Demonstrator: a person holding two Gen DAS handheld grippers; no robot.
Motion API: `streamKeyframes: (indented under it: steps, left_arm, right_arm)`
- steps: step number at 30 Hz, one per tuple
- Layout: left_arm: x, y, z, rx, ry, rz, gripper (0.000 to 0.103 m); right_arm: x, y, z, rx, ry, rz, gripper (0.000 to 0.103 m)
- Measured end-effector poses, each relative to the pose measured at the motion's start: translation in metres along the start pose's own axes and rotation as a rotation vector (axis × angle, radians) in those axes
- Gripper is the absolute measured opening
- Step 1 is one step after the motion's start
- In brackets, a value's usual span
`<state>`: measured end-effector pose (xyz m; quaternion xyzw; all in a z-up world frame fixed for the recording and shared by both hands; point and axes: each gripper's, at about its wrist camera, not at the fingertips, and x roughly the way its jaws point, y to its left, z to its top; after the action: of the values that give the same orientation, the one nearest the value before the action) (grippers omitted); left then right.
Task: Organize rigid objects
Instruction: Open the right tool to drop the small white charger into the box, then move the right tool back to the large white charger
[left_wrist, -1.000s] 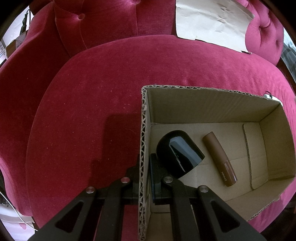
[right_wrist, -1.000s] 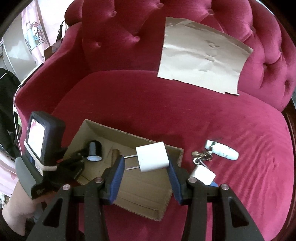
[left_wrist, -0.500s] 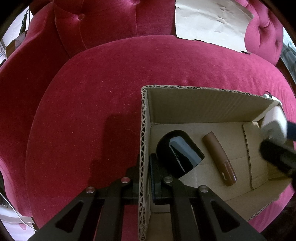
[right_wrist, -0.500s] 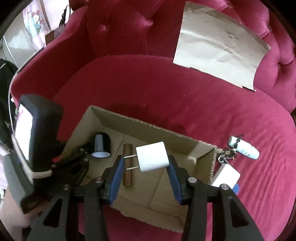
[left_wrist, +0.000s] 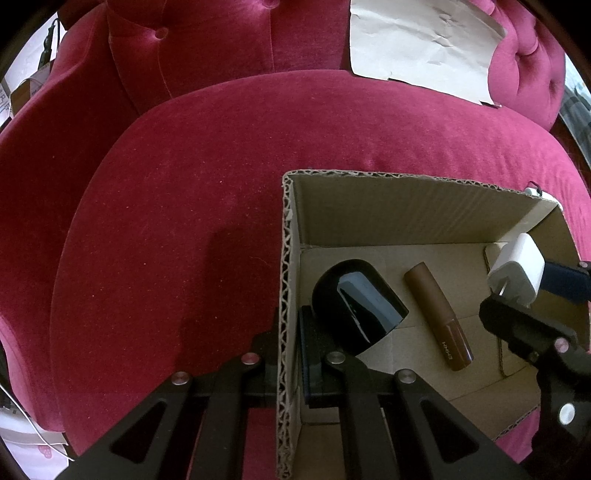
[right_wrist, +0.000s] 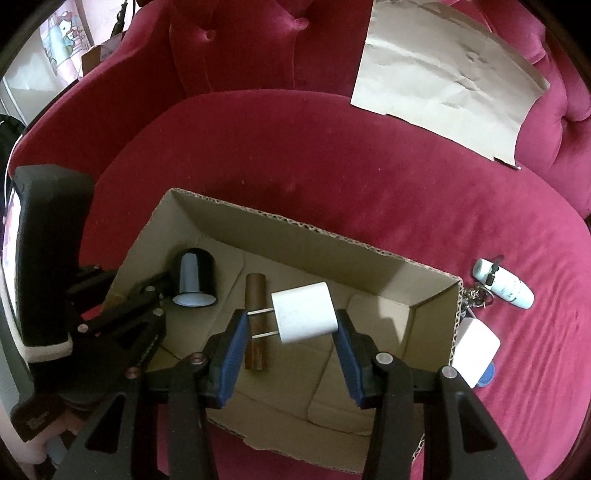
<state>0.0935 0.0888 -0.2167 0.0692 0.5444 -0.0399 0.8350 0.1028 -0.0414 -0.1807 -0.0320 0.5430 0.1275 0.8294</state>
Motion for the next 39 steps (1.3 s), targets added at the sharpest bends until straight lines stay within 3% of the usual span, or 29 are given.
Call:
streamKeyframes:
  steps: [6, 10, 22, 32, 39]
  left_arm:
    - [0.0, 0.0, 0.0, 0.0, -0.001, -0.001, 0.006]
    - [0.0, 0.001, -0.001, -0.001, -0.002, -0.003, 0.006]
    - [0.0, 0.001, -0.001, 0.0, -0.002, -0.002, 0.006]
    - [0.0, 0.0, -0.001, 0.002, 0.0, 0.0, 0.006]
    - [0.0, 0.0, -0.001, 0.003, 0.0, 0.002, 0.006]
  right_arm:
    - [-0.004, 0.003, -0.002, -0.016, -0.018, -0.022, 0.055]
    - [-0.008, 0.004, -0.005, -0.019, -0.026, -0.046, 0.077]
    - [-0.017, -0.001, -0.006, -0.066, -0.092, -0.097, 0.103]
    - [-0.04, -0.009, -0.012, -0.074, -0.147, -0.083, 0.103]
    - [-0.054, -0.036, -0.015, -0.044, -0.173, -0.124, 0.103]
